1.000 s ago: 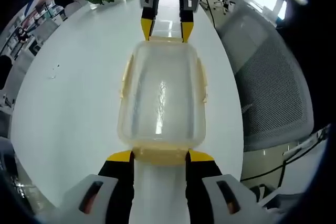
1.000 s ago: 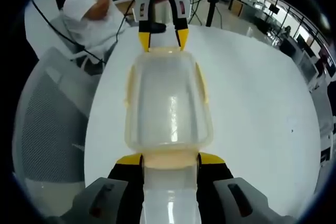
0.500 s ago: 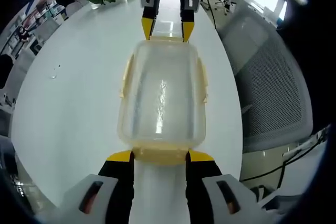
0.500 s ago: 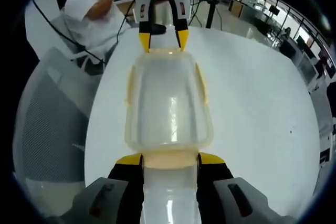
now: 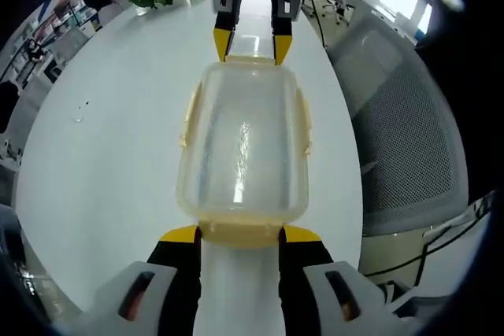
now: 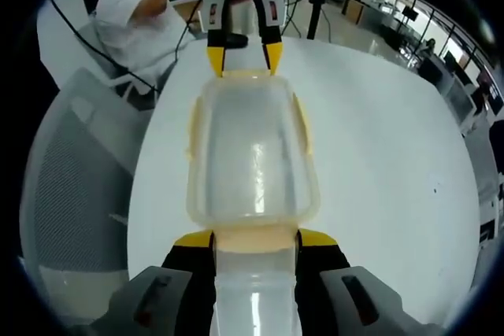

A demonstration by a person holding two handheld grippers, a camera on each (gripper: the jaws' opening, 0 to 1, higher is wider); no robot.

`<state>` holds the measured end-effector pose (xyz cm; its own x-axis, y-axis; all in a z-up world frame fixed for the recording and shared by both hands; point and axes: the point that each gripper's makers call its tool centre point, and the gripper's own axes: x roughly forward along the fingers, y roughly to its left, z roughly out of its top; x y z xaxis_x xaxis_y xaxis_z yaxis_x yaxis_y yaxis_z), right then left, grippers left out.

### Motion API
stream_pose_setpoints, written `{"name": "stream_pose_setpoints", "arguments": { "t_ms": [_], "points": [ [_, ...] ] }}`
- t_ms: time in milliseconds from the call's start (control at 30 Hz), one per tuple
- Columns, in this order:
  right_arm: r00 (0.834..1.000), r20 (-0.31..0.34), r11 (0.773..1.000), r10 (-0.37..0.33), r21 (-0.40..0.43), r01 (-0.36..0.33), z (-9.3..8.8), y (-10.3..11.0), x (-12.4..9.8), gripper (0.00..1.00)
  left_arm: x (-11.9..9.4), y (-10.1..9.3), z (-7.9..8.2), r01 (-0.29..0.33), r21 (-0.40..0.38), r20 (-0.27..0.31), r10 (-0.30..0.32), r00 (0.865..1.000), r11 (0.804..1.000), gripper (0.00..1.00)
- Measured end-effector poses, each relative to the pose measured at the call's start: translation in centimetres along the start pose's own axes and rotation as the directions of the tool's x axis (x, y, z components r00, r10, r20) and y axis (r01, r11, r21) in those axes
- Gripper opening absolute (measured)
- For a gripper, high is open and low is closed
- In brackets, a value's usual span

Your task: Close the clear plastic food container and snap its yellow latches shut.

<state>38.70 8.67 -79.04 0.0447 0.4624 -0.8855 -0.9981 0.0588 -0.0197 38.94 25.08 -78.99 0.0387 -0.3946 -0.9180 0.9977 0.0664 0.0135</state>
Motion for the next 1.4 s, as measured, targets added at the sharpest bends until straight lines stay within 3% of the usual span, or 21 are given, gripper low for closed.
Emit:
{"name": "stream_pose_setpoints", "arguments": {
  "t_ms": [1400],
  "points": [
    [1.000, -0.029, 0.999, -0.001, 0.045, 0.002, -5.9, 0.3, -4.0, 0.37, 2.1, -0.7, 6.8, 0.024, 0.019, 0.010, -0.024, 1.000, 1.000, 0.37]
  ]
}}
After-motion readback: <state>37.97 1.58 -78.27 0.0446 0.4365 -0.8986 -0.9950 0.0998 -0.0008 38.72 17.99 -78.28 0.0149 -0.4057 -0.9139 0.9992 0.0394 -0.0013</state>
